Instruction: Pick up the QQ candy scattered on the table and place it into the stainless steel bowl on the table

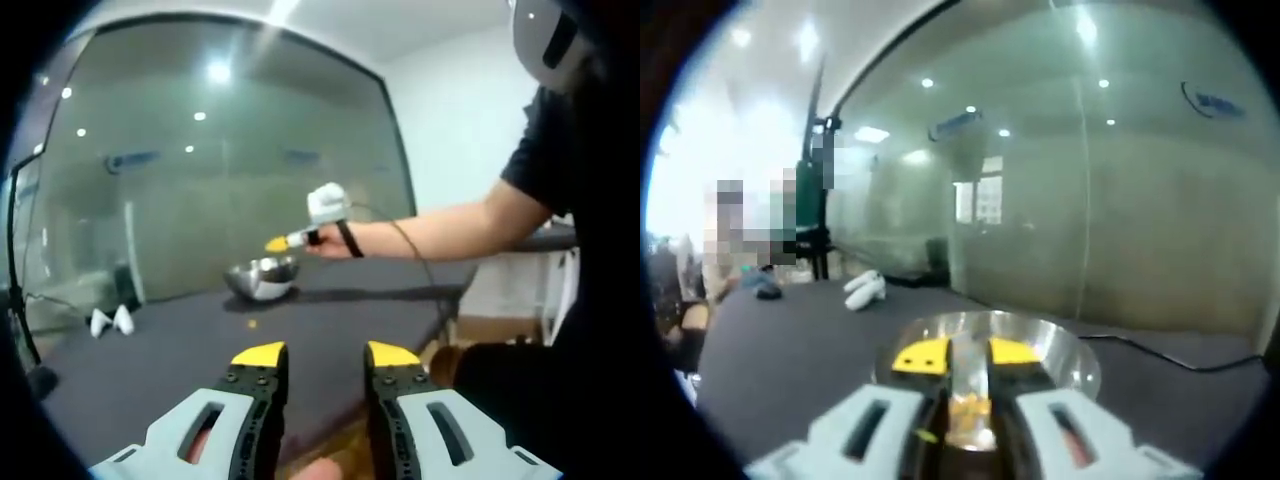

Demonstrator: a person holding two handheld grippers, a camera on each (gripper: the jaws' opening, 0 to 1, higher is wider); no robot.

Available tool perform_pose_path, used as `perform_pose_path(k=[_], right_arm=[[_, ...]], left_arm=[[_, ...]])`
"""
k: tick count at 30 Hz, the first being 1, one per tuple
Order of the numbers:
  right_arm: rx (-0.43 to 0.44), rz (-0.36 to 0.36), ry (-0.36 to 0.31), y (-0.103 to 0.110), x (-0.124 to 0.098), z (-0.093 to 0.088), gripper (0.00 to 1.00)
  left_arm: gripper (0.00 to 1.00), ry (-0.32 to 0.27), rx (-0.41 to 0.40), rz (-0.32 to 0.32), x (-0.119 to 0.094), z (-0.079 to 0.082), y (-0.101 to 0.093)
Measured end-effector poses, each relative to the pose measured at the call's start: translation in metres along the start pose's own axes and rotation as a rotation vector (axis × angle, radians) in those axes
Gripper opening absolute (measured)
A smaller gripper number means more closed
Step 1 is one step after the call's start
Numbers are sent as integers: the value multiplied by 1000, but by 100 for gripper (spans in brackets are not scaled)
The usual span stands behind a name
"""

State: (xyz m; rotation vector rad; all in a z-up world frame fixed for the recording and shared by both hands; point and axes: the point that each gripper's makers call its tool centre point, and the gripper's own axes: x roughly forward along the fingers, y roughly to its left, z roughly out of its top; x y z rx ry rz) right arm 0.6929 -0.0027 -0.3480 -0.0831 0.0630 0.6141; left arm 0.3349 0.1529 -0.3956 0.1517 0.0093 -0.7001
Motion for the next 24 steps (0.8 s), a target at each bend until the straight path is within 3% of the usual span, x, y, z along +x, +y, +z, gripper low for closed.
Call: perform_pose_path(k=[5, 8, 11, 13, 17, 19, 24], right_arm=[[-3, 15, -11, 11, -12, 4, 14], [-10, 83, -24, 34, -24, 1, 14], [8, 256, -19, 77, -40, -17, 14], [-24, 325, -2, 98, -53, -31, 14], [-40, 412, 53, 125, -66, -63, 15], [-58, 419, 69, 131, -70, -74, 16], [-7, 446, 60, 134, -74, -84, 16]], left_arm=[[32, -1, -1, 3, -1, 0, 0], [32, -2, -2, 8, -3, 0, 1], [32, 14, 4, 8, -5, -1, 1], [32, 17, 12, 7, -7, 0, 1], [32, 14, 12, 15, -10, 1, 4], [32, 21, 14, 14, -9, -1, 4], [32, 22, 21, -1, -5, -1, 0]])
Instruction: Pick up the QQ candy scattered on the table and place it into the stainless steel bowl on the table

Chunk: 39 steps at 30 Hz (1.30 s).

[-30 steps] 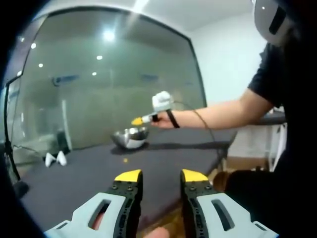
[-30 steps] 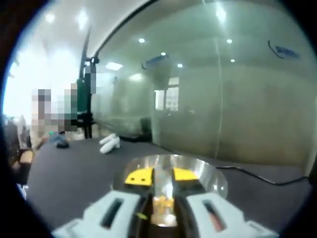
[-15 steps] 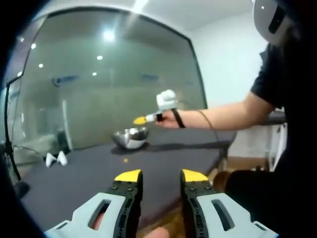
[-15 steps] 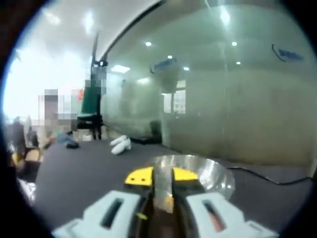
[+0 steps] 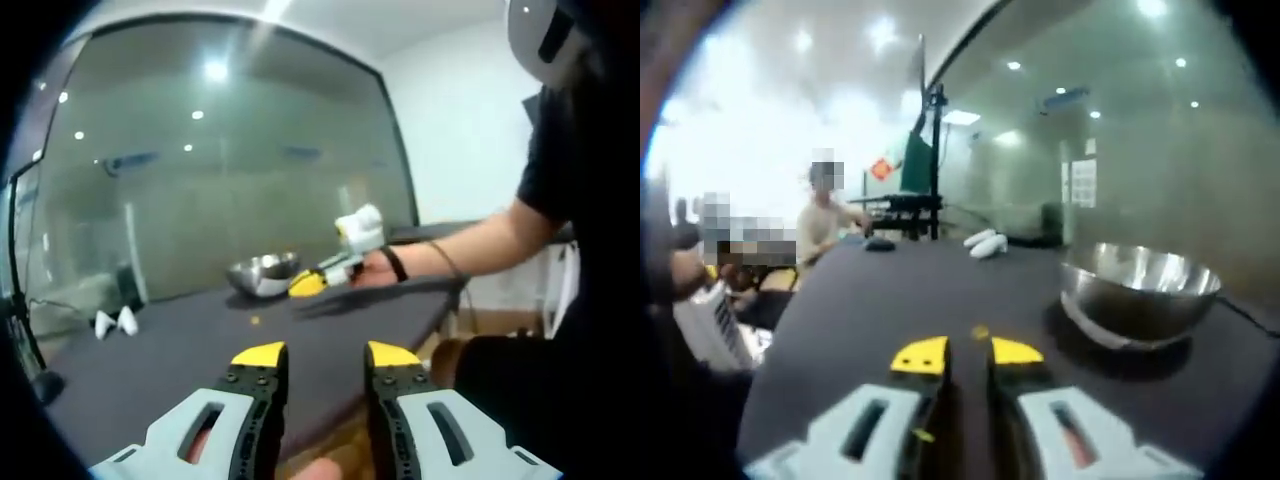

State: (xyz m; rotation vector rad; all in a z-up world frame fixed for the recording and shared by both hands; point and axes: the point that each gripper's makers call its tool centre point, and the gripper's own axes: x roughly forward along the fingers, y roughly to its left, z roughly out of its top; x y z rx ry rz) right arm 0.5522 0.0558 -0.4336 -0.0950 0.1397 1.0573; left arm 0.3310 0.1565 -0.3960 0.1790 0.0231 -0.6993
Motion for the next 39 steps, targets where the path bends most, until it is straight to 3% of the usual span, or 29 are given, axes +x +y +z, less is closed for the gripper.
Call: perform_pose_path(k=[8, 13, 21, 39], right_arm=[[8, -3, 29, -3, 4, -14, 16], [-69, 7, 87, -1, 10, -27, 16], [-54, 42, 88, 2, 20, -24, 18], [-50, 44, 122, -8, 49, -28, 19]], left_arm=[[32, 4, -2, 1, 0, -2, -1], [32, 7, -5, 3, 0, -4, -1], [32, 7, -5, 3, 1, -4, 2], [32, 3, -26, 11, 2, -9, 3]])
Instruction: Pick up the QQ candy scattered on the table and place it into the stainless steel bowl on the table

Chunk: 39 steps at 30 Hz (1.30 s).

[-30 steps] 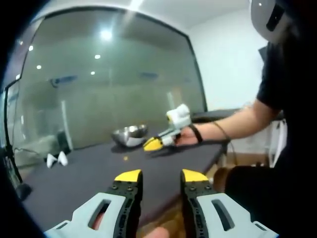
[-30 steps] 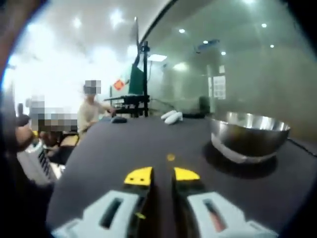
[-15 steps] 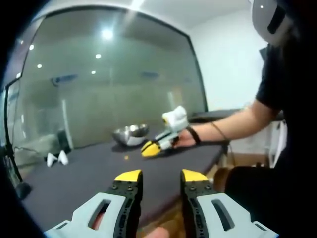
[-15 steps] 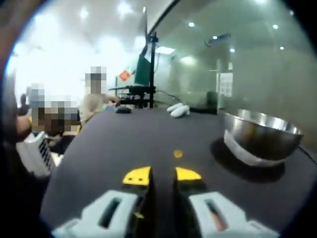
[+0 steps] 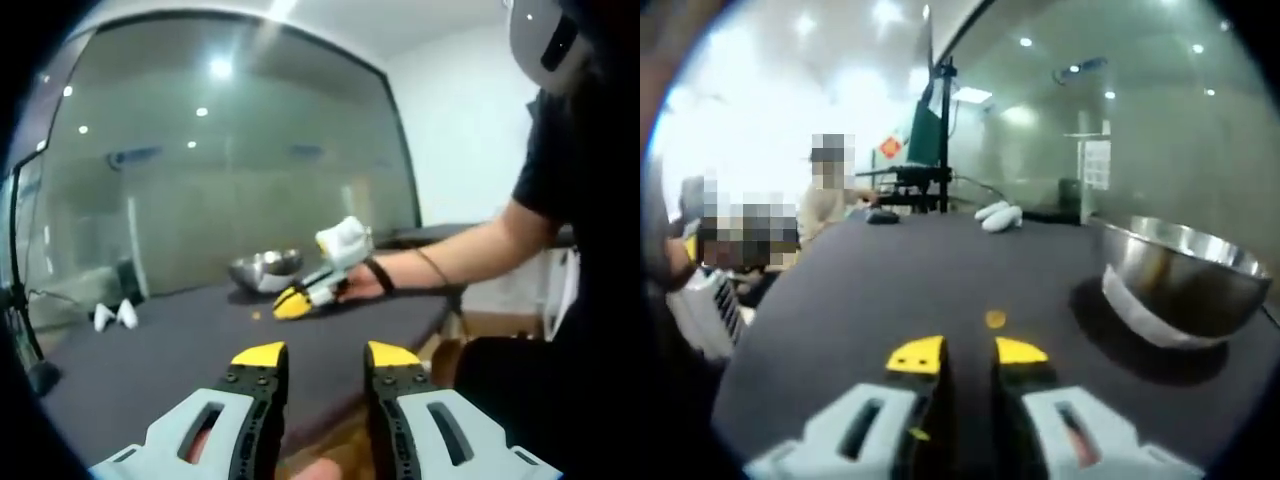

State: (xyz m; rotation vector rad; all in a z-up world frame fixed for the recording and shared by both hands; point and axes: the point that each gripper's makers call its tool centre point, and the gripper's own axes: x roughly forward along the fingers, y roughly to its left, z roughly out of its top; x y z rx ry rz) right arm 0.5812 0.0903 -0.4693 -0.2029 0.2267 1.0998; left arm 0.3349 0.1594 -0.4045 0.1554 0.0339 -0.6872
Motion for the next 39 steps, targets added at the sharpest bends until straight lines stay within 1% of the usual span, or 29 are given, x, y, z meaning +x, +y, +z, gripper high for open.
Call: perform_pose_path(k=[5, 9, 15, 16, 17, 19, 21, 24, 26, 28, 30, 33, 34, 39], right_arm=[[-1, -1, 6, 0, 8, 2, 19], [-5, -14, 14, -4, 21, 4, 19], [1, -20, 32, -10, 39, 5, 20], [3, -22, 37, -19, 44, 5, 20], [6, -25, 38, -23, 47, 5, 20], [12, -23, 45, -21, 51, 4, 20], [13, -17, 48, -15, 54, 5, 20], [20, -10, 52, -21, 55, 3, 19], [21, -9, 51, -18, 55, 3, 19], [16, -10, 49, -15, 54, 4, 18], [5, -16, 48, -14, 54, 4, 11], [8, -21, 45, -12, 54, 5, 11], [8, -21, 44, -16, 55, 4, 10], [-7, -24, 43, -17, 56, 4, 10]], left_arm=[[32, 2, 1, -4, 1, 0, 2], [32, -8, 0, -4, 1, 3, 3], [32, -1, -1, 3, -2, 1, 5], [32, -1, -3, 5, -2, 0, 6], [32, 0, -5, 8, -3, 0, 6], [32, 1, -4, 11, -3, 0, 7], [32, 2, -3, 11, -3, 0, 7], [32, 3, -1, 17, -5, 1, 9], [32, -1, -6, 25, -6, 1, 11], [32, 0, -7, 27, -6, 0, 12], [32, 3, -6, 25, -6, -1, 12], [32, 5, -5, 23, -6, -1, 11], [32, 4, -5, 22, -7, -1, 11], [32, -1, -10, 27, -8, -1, 12]])
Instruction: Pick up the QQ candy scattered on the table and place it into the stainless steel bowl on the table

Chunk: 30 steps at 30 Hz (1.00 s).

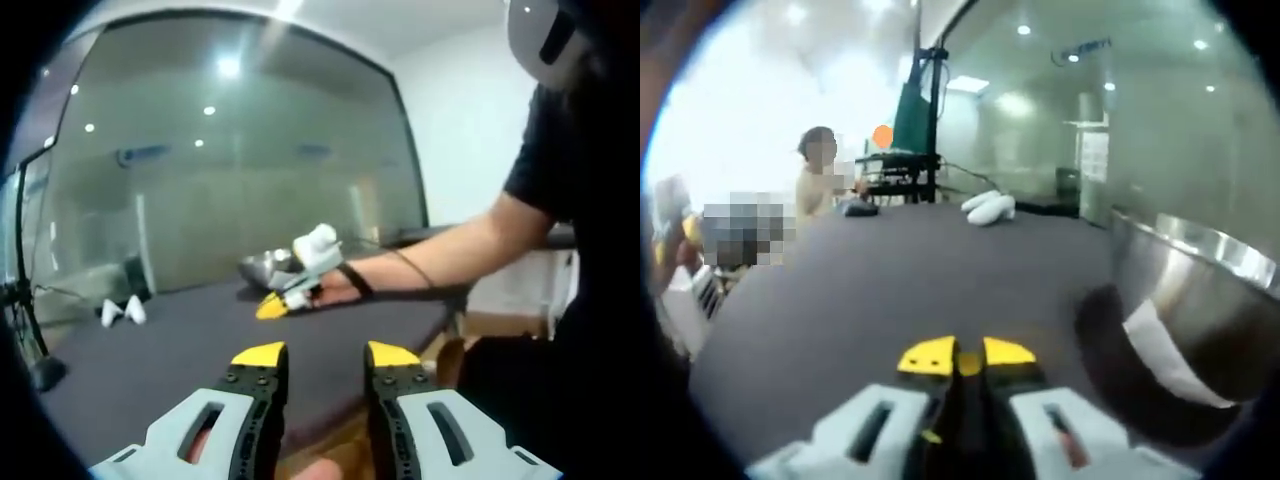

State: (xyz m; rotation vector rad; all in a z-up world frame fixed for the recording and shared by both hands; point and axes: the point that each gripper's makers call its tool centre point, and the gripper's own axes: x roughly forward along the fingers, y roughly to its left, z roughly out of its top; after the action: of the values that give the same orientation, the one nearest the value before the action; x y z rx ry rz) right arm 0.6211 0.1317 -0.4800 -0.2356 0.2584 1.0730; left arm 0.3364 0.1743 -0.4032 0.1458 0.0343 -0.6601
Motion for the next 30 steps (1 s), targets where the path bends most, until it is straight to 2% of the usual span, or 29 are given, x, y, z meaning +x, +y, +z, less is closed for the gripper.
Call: perform_pose_path(k=[10, 21, 22, 24, 28, 30], right_arm=[[4, -21, -39, 11, -15, 11, 9], [-24, -94, -201, 5, -71, 61, 9], [-41, -119, -243, 0, -81, 73, 9], [-47, -141, -283, -8, -92, 85, 9], [-77, -265, -368, -51, -118, 111, 9], [-86, -344, -379, -76, -126, 121, 9]], left_arm=[[32, -4, 6, -3, 1, 3, -2], [32, -5, 8, -19, 6, 3, -5], [32, -6, 8, -21, 6, 3, -5], [32, -6, 11, -28, 9, 4, -7], [32, -10, 21, -41, 13, 7, -10], [32, -17, 13, -43, 14, 8, -11]])
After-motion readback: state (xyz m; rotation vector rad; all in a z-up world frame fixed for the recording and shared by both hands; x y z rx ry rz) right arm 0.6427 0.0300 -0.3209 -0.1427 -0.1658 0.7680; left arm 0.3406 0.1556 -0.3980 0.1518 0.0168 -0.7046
